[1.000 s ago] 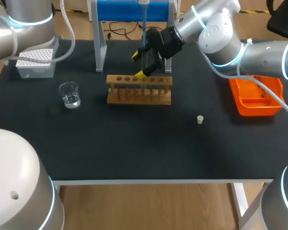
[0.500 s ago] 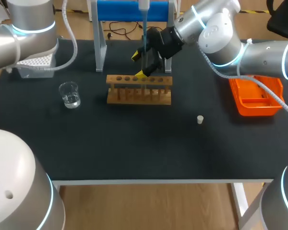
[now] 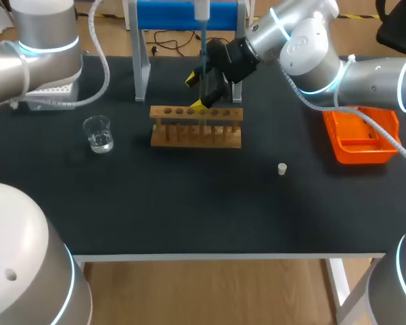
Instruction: Invert the test tube, pick up the pipette, mount the tip to pipette, aspirate from beaker and dispense into the tube, eject the tip, return the pipette, and cap with the stopper.
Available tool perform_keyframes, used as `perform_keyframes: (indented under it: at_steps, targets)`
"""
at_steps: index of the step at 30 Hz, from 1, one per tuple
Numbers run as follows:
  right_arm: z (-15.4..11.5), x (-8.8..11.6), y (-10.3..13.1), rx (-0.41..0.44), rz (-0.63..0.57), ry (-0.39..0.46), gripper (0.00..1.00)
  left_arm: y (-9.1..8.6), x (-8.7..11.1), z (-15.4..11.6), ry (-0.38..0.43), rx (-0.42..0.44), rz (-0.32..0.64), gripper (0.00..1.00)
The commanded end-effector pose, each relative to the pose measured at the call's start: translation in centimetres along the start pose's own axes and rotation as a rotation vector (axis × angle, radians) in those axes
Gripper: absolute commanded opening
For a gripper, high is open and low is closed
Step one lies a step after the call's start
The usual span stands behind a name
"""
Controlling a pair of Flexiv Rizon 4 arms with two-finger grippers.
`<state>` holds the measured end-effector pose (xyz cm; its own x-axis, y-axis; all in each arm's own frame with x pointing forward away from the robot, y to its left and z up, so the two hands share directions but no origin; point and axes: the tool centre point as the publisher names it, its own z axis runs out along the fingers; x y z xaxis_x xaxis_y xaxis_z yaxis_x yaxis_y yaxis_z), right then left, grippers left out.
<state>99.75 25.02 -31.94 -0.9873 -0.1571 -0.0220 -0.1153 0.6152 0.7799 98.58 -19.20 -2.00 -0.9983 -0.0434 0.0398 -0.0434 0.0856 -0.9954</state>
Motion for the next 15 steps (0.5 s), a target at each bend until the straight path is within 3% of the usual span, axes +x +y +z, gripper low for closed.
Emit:
perform_keyframes:
  at_steps: [1, 15]
  targets:
    - [0.01, -0.17, 0.0, 0.002, 0.001, 0.005, 1.0, 0.02, -0.06, -0.08, -0.004, -0.011, -0.005, 0.0]
    - [0.01, -0.17, 0.0, 0.002, 0.001, 0.005, 1.0, 0.14, -0.34, -0.35, -0.048, -0.01, 0.038, 0.0]
